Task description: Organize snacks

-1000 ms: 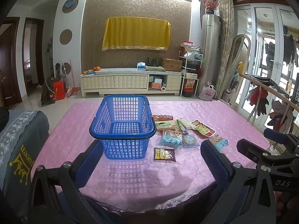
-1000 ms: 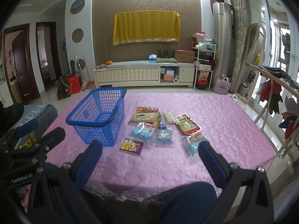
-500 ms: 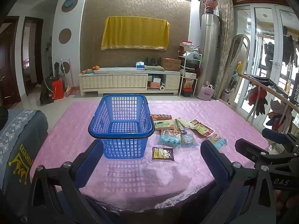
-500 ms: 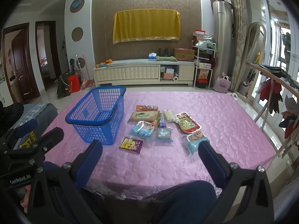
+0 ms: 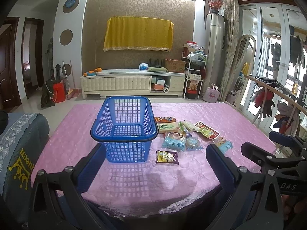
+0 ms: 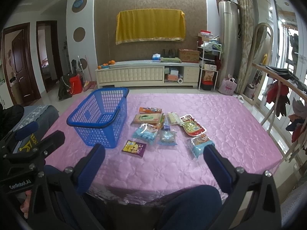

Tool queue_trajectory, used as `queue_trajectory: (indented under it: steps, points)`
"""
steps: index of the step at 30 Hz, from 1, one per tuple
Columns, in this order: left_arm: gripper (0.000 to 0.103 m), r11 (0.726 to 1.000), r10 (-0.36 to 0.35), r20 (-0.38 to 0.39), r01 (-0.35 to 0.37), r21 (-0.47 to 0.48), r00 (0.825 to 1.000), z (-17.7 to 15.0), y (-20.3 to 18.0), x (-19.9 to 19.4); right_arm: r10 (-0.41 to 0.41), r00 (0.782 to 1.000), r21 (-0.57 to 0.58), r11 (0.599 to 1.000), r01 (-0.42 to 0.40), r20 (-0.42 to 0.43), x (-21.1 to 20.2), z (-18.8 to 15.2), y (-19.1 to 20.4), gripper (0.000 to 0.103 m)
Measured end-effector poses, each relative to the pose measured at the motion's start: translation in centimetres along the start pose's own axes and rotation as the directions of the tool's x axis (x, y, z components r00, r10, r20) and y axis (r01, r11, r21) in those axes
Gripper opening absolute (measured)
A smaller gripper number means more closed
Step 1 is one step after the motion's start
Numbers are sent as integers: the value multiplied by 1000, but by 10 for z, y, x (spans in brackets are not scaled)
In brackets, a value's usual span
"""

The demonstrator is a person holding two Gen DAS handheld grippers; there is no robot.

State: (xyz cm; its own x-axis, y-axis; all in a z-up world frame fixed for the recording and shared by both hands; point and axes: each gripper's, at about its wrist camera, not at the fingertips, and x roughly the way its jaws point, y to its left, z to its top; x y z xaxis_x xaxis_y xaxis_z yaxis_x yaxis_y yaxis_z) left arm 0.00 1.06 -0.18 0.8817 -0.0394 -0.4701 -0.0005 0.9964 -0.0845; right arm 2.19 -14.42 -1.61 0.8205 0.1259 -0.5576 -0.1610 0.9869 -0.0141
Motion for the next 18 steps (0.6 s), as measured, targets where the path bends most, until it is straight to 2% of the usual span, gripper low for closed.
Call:
queue_trajectory:
  steps: [18]
  points:
    - [103, 1000, -4, -4, 4, -3, 1000, -1, -1, -1, -4, 1000, -8, 1000, 4, -2, 1, 0, -1, 103]
